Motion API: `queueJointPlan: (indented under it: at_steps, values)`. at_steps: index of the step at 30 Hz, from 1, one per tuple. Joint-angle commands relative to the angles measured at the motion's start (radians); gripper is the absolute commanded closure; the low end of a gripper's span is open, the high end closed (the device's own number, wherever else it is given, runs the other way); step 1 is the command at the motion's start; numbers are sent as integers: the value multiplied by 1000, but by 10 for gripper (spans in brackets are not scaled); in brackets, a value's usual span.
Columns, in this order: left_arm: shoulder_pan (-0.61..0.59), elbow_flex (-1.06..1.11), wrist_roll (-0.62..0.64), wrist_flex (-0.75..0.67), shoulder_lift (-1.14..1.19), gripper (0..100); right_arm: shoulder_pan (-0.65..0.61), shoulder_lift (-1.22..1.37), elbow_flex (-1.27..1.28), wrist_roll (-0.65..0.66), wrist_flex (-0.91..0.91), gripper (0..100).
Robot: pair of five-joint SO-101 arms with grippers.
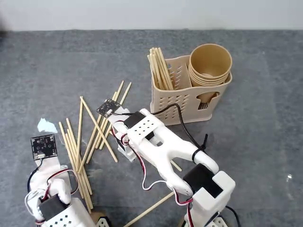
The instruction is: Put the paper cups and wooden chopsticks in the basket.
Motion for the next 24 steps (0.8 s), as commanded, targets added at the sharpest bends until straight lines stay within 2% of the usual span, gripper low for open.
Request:
queueJointPlan:
  at_steps: [1,10,17,21,24]
  values:
    - [-8,-8,-6,8,-18,988,-2,4,-46,-9,-8,623]
    - [-8,-8,-6,8,-18,988,-2,159,-51,-8,-77,643]
    - [-8,-8,-6,8,-18,988,-2,113,-51,-5,-77,916]
    - [-8,-8,-6,8,-18,988,-2,104,-51,-3,-77,989]
    - [-8,-8,-6,8,-18,988,-2,101,-51,-3,-68,991]
